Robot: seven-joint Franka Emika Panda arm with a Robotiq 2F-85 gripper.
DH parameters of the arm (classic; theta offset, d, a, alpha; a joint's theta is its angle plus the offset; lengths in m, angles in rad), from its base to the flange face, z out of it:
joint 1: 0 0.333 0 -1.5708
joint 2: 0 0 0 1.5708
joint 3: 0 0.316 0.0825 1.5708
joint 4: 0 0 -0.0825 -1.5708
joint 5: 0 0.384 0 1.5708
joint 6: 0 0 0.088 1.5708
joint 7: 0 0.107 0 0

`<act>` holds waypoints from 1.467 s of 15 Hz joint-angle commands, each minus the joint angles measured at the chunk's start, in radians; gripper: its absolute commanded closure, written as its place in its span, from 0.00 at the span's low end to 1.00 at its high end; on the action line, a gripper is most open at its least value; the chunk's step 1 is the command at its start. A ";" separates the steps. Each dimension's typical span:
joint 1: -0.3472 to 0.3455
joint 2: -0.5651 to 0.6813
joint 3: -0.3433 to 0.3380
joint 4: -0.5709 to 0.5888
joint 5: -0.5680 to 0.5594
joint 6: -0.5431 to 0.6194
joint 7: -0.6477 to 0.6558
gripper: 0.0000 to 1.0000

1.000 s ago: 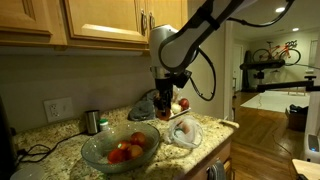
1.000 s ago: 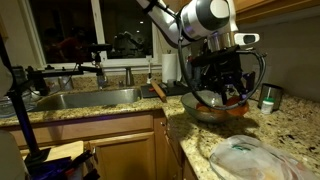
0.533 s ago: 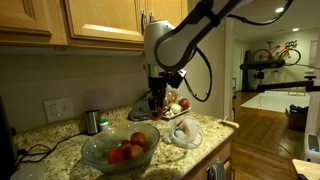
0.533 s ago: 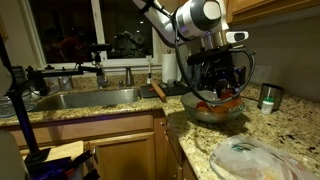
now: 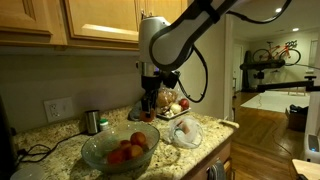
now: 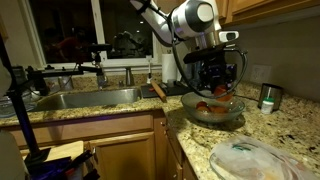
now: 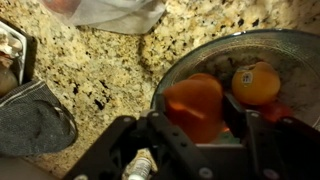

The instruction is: Take one peach from the plastic and put it in the glass bowl

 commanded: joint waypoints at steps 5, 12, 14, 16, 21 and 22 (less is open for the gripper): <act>-0.005 0.026 0.031 0.054 0.096 0.016 -0.126 0.66; -0.013 0.137 0.052 0.190 0.190 -0.037 -0.222 0.66; -0.013 0.181 0.060 0.236 0.206 -0.066 -0.241 0.66; -0.016 0.221 0.070 0.281 0.221 -0.106 -0.258 0.66; -0.021 0.303 0.080 0.380 0.235 -0.224 -0.283 0.66; -0.022 0.316 0.079 0.396 0.235 -0.244 -0.285 0.66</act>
